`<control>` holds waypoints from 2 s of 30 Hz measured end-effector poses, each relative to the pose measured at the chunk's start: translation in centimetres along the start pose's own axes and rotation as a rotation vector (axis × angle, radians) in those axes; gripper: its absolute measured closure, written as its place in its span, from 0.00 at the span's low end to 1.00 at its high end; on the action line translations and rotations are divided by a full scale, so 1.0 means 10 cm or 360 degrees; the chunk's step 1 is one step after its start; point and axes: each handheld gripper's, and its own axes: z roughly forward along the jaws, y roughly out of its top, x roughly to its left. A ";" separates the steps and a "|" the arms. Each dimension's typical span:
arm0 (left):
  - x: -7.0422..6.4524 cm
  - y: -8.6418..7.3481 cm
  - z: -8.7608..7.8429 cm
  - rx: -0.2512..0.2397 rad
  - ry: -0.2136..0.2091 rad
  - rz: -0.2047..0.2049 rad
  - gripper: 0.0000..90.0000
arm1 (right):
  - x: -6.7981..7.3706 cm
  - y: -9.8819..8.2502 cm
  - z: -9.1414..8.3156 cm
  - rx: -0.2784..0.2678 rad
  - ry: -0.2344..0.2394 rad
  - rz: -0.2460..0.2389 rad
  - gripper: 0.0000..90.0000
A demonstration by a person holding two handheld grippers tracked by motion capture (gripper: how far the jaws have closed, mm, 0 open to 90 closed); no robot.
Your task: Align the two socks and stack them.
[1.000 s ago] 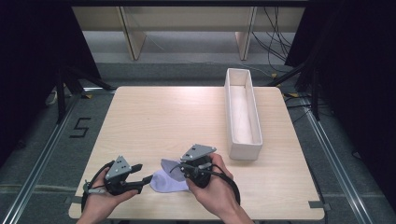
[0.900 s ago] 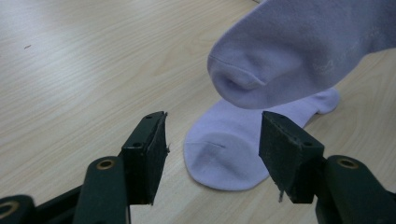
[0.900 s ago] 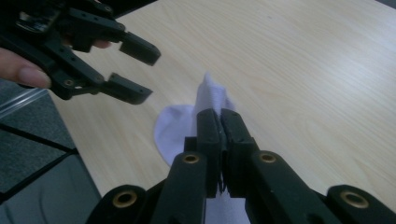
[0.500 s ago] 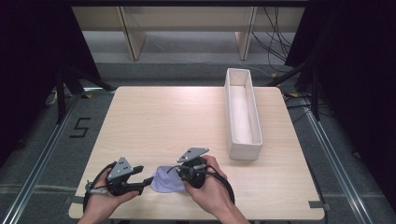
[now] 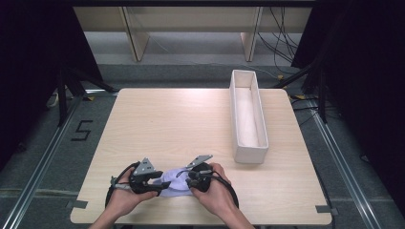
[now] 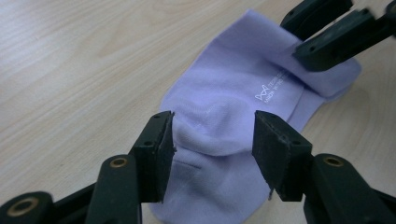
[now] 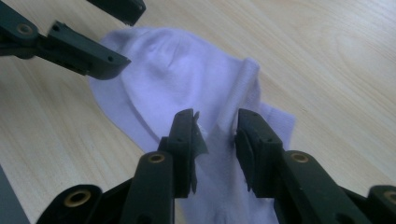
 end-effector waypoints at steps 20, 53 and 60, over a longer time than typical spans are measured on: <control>0.06 0.03 0.15 0.0072 -0.0007 -0.0097 0.66 | -0.40 -0.15 -0.06 0.0070 0.0048 0.0222 0.78; -0.03 0.13 0.00 -0.0038 0.0033 -0.0001 0.98 | -0.43 -0.21 -0.20 -0.0001 0.0039 0.0261 0.96; -0.03 0.08 -0.10 -0.0095 0.0054 -0.0031 0.98 | -0.40 -0.19 -0.25 -0.0032 0.0038 0.0282 0.97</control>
